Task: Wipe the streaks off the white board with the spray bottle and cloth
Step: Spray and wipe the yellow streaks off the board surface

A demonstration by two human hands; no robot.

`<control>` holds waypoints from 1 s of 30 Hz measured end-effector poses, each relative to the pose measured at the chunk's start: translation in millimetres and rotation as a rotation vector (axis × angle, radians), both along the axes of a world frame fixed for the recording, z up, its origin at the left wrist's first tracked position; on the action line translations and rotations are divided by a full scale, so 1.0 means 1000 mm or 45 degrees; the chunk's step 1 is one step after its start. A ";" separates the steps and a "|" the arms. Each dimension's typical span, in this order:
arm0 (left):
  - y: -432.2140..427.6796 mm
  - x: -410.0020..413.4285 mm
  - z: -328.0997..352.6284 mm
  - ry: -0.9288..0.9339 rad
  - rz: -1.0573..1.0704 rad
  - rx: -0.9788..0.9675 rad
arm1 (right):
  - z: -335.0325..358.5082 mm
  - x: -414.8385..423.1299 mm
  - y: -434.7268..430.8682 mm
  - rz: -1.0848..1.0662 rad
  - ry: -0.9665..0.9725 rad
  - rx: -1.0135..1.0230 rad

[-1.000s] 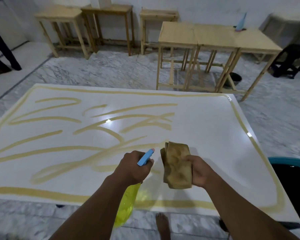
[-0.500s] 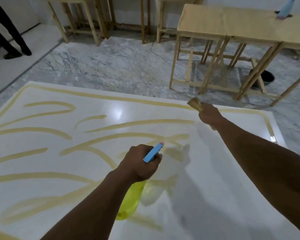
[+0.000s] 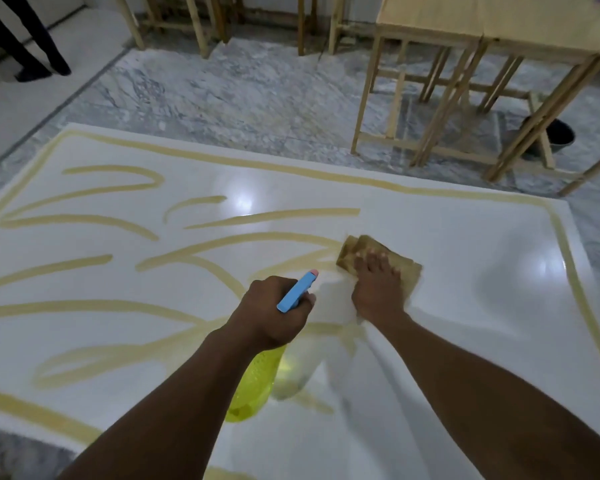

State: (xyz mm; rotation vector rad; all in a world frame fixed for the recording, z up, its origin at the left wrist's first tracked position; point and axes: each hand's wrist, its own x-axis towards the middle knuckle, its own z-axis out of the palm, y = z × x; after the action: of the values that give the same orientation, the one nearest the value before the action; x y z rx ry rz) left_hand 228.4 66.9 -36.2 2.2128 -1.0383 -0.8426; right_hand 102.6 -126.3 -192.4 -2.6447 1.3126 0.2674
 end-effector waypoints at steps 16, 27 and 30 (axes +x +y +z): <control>0.205 -0.052 0.032 0.014 0.019 0.013 | 0.099 -0.085 0.252 -0.553 -0.697 1.083; 0.114 -0.024 0.034 0.062 0.024 -0.058 | 0.104 -0.086 0.148 -1.146 -1.578 2.235; 0.075 -0.007 0.033 0.037 0.014 -0.045 | 0.119 -0.068 0.059 -1.054 -1.228 1.738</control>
State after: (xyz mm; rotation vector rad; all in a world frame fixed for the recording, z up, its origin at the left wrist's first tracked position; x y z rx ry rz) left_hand 221.2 141.7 -3.7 2.1688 -1.0182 -0.8431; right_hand 34.8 -67.2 -73.7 -0.7696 1.0549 -0.1886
